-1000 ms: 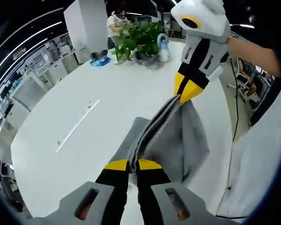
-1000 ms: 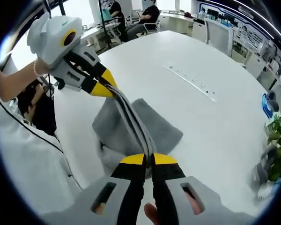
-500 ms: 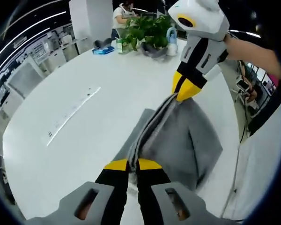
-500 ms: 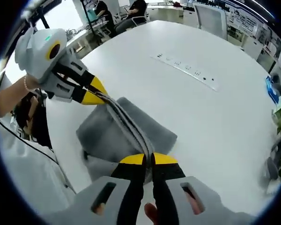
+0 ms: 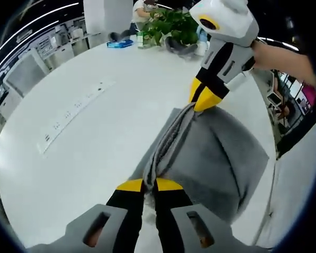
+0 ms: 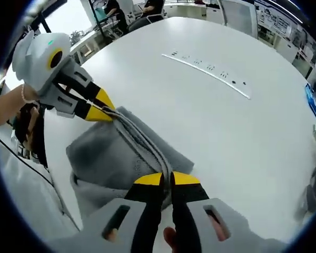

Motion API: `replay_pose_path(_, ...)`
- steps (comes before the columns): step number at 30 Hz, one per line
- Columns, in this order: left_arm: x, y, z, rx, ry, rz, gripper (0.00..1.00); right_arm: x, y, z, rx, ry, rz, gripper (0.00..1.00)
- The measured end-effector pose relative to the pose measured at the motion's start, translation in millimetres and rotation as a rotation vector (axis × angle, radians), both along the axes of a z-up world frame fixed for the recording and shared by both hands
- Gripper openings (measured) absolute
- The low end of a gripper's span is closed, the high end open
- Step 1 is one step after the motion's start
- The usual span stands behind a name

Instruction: Fold the towel on the table until its edges align and the towel forms a compact rectangular stack.

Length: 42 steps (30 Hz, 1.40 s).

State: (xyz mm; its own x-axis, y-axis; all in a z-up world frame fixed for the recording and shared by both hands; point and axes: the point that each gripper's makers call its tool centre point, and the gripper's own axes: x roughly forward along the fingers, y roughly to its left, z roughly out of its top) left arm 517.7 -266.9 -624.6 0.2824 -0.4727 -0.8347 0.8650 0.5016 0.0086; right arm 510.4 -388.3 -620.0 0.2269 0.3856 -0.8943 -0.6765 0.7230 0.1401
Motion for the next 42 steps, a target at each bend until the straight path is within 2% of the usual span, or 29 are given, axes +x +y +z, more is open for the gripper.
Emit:
replay_pose_path(6,-0.5,1.3,-8.1,0.014,-0.014,-0.005,0.08,2.2,-2.5,-5.6,0.022,0.003,-0.014,0.03)
replay_pose_path(12,2.1,6.9,-5.7,-0.008,0.003,0.038,0.13,2.4,-3.4,-3.1,0.060,-0.023,-0.020,0.04)
replay_pose_path(18,2.5,18.3,3.8,0.018,-0.031,0.055,0.15,2.2,-5.7,7.9,0.061,-0.081,-0.013,0.05)
replay_pose_path(23,-4.3,24.2,20.3,0.008,-0.063,0.071,0.15,3.6,-11.1,26.3,0.035,-0.172,-0.001,0.00)
replay_pose_path(32,-37.5,22.9,39.8,-0.005,-0.115,0.054,0.16,-27.5,-16.1,48.6,0.062,-0.207,-0.014,0.00)
replay_pose_path(36,-61.2,13.7,46.5,-0.035,-0.134,0.031,0.19,-50.1,-14.8,54.4,0.083,-0.213,-0.017,0.02)
replay_pose_path(42,-98.6,-5.5,53.0,-0.085,-0.157,0.001,0.20,-86.0,-11.6,53.0,0.089,-0.202,-0.028,0.06)
